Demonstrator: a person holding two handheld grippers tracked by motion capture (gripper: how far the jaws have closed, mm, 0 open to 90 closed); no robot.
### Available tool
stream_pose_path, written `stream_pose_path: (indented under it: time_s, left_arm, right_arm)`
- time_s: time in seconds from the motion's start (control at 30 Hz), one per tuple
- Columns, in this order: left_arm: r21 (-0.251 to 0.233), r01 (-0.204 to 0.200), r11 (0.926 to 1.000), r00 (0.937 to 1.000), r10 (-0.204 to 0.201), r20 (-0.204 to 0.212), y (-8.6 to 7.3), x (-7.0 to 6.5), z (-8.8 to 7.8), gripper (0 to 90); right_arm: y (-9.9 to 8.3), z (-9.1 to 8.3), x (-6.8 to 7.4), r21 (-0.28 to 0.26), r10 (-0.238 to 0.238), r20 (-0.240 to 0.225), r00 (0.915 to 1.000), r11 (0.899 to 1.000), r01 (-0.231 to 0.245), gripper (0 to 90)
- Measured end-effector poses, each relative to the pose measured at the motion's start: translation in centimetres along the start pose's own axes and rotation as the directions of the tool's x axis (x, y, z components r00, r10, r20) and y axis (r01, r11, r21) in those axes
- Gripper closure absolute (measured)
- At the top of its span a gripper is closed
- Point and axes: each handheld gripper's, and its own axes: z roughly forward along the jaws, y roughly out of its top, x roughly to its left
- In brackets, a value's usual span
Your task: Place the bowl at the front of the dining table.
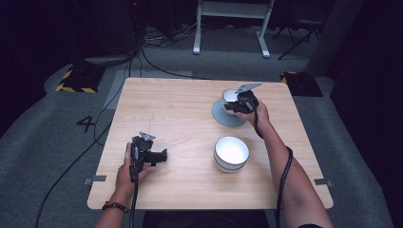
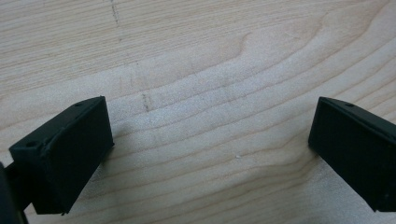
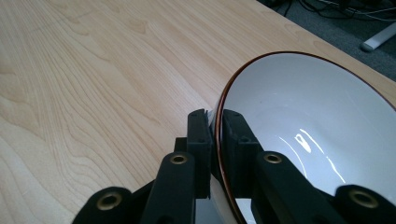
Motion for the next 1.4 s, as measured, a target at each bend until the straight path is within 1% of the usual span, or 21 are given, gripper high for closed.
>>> stream_pose_path:
  time_s: [0.03, 0.1, 0.2, 0.27, 0.3, 0.4, 0.43, 0.53, 0.6, 0.63, 0.73, 0.77, 0.83, 0.9, 1.03, 1.07, 1.13, 1.17, 1.27, 1.3, 1.4]
  left_arm:
    - [-0.001, 0.001, 1.0000, 1.0000, -0.001, 0.000, 0.0, 0.0, 0.0, 0.0]
    - [-0.001, 0.002, 1.0000, 1.0000, -0.002, 0.001, 0.0, 0.0, 0.0, 0.0]
    - [0.002, 0.006, 1.0000, 1.0000, -0.006, 0.000, 0.0, -0.1, 0.0, 0.0]
    - [0.002, 0.006, 1.0000, 1.0000, -0.006, 0.000, 0.0, -0.1, 0.0, 0.0]
    - [0.002, 0.006, 1.0000, 1.0000, -0.006, -0.001, 0.0, -0.1, 0.0, 0.0]
    - [0.002, 0.006, 1.0000, 1.0000, -0.006, 0.000, 0.0, -0.1, 0.0, 0.0]
    - [0.002, 0.007, 1.0000, 1.0000, -0.007, -0.001, 0.0, -0.1, 0.0, 0.0]
    - [0.002, 0.007, 1.0000, 1.0000, -0.007, -0.001, 0.0, -0.1, 0.0, 0.0]
    - [0.002, 0.007, 1.0000, 1.0000, -0.007, -0.001, 0.0, -0.1, 0.0, 0.0]
    - [0.002, 0.007, 1.0000, 1.0000, -0.007, -0.001, 0.0, -0.1, 0.0, 0.0]
    - [0.002, 0.007, 1.0000, 1.0000, -0.007, -0.001, 0.0, -0.1, 0.0, 0.0]
    - [0.002, 0.007, 1.0000, 1.0000, -0.007, -0.001, 0.0, -0.1, 0.0, 0.0]
    - [0.002, 0.007, 1.0000, 1.0000, -0.007, -0.001, 0.0, -0.1, 0.0, 0.0]
    - [0.002, 0.007, 1.0000, 1.0000, -0.007, -0.002, 0.0, -0.1, 0.0, 0.0]
    - [0.002, 0.007, 1.0000, 1.0000, -0.007, -0.001, 0.0, -0.1, 0.0, 0.0]
    - [0.002, 0.007, 1.0000, 1.0000, -0.007, -0.001, 0.0, -0.1, 0.0, 0.0]
    - [0.002, 0.007, 1.0000, 1.0000, -0.007, -0.001, 0.0, -0.1, 0.0, 0.0]
    - [0.002, 0.007, 1.0000, 1.0000, -0.007, -0.001, 0.0, -0.1, 0.0, 0.0]
    - [0.002, 0.007, 1.0000, 1.0000, -0.007, -0.001, 0.0, -0.1, 0.0, 0.0]
    - [0.002, 0.007, 1.0000, 1.0000, -0.007, -0.001, 0.0, -0.1, 0.0, 0.0]
    - [0.002, 0.007, 1.0000, 1.0000, -0.007, -0.001, 0.0, -0.1, 0.0, 0.0]
  right_arm:
    - [-0.1, 0.2, 0.0, -0.001, -0.004, -0.002, 1.0000, 1.000, 0.004, 82.3]
    - [-0.1, 0.4, 0.0, 0.015, -0.005, 0.009, 0.9999, 1.000, 0.005, 82.2]
    - [-0.3, 0.7, -0.3, 0.018, 0.006, 0.021, 0.9998, 1.000, -0.006, 82.3]
    - [-0.4, 0.8, -0.4, 0.024, 0.000, 0.018, 0.9998, 1.000, -0.001, 82.2]
    - [-0.5, 0.9, -0.4, 0.023, 0.011, 0.018, 0.9998, 1.000, -0.011, 82.1]
    - [-0.6, 1.2, -0.5, 0.022, 0.006, 0.030, 0.9995, 1.000, -0.007, 82.2]
    - [-0.6, 1.3, -0.5, 0.029, 0.005, 0.030, 0.9995, 1.000, -0.006, 82.2]
    - [-0.8, 1.5, -0.5, 0.024, 0.015, 0.024, 0.9996, 1.000, -0.015, 82.2]
    - [-0.8, 1.6, -0.5, 0.027, 0.009, 0.034, 0.9994, 1.000, -0.010, 82.3]
    - [-0.9, 1.6, -0.4, 0.025, 0.009, 0.026, 0.9996, 1.000, -0.010, 82.3]
    - [-0.9, 1.7, -0.4, 0.023, 0.007, 0.026, 0.9996, 1.000, -0.007, 82.5]
    - [-0.9, 1.7, -0.4, 0.031, 0.007, 0.023, 0.9997, 0.999, -0.008, 82.6]
    - [-1.0, 1.8, -0.3, 0.029, -0.007, 0.026, 0.9996, 1.000, 0.007, 82.6]
    - [-1.0, 2.0, -0.1, 0.032, 0.004, 0.018, 0.9998, 0.999, -0.005, 82.8]
    - [-1.2, 2.3, 0.0, 0.032, -0.003, 0.006, 1.0000, 0.999, 0.003, 82.9]
    - [-1.3, 2.3, 0.0, 0.040, -0.009, 0.005, 1.0000, 0.999, 0.008, 82.9]
    - [-1.4, 2.3, 0.1, 0.034, 0.001, 0.002, 1.0000, 0.999, -0.001, 82.9]
    - [-1.4, 2.3, 0.0, 0.030, -0.003, 0.004, 1.0000, 1.000, 0.003, 82.9]
    - [-1.5, 2.3, 0.1, 0.045, -0.003, -0.006, 1.0000, 0.999, 0.003, 82.9]
    - [-1.6, 2.4, 0.1, 0.041, -0.003, -0.014, 0.9999, 0.999, 0.003, 82.9]
    - [-1.7, 2.4, 0.2, 0.039, 0.004, -0.011, 0.9999, 0.999, -0.003, 82.5]
